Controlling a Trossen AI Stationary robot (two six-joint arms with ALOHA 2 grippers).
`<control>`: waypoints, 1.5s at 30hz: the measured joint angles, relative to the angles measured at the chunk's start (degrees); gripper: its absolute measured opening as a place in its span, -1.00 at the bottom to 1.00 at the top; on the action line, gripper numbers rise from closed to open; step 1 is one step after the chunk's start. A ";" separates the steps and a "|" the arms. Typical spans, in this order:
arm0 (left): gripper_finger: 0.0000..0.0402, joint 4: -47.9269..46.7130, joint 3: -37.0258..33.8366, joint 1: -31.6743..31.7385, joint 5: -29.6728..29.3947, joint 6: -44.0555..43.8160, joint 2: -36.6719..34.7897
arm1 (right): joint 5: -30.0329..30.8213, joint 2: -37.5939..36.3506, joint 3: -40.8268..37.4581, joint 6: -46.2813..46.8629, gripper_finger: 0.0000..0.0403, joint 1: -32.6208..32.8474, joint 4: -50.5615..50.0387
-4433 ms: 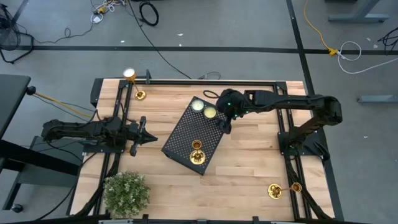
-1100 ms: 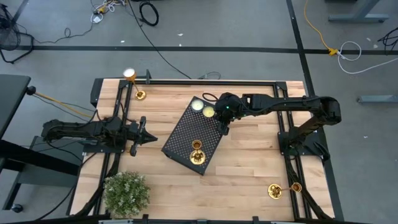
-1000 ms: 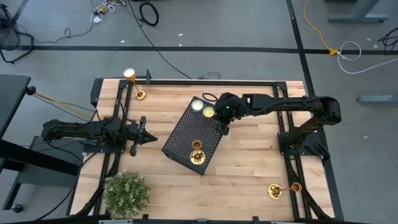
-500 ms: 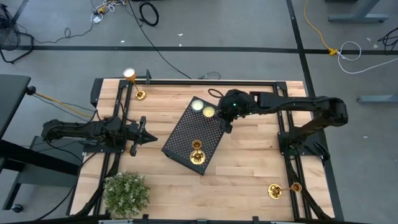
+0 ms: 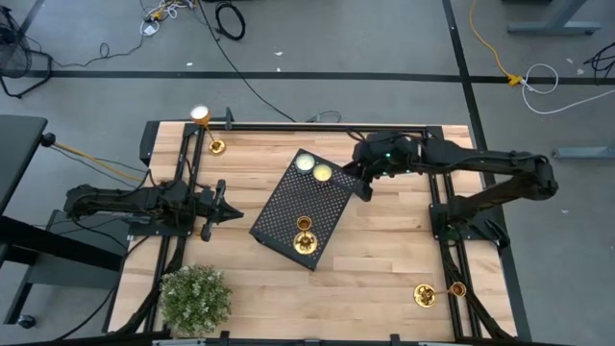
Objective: Stock candles on shelf
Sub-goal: Put the bottom gold candle holder on the shelf
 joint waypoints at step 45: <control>-0.93 0.00 0.00 0.02 0.02 0.00 0.02 | 0.02 -18.27 -15.54 -0.15 -0.84 0.09 3.90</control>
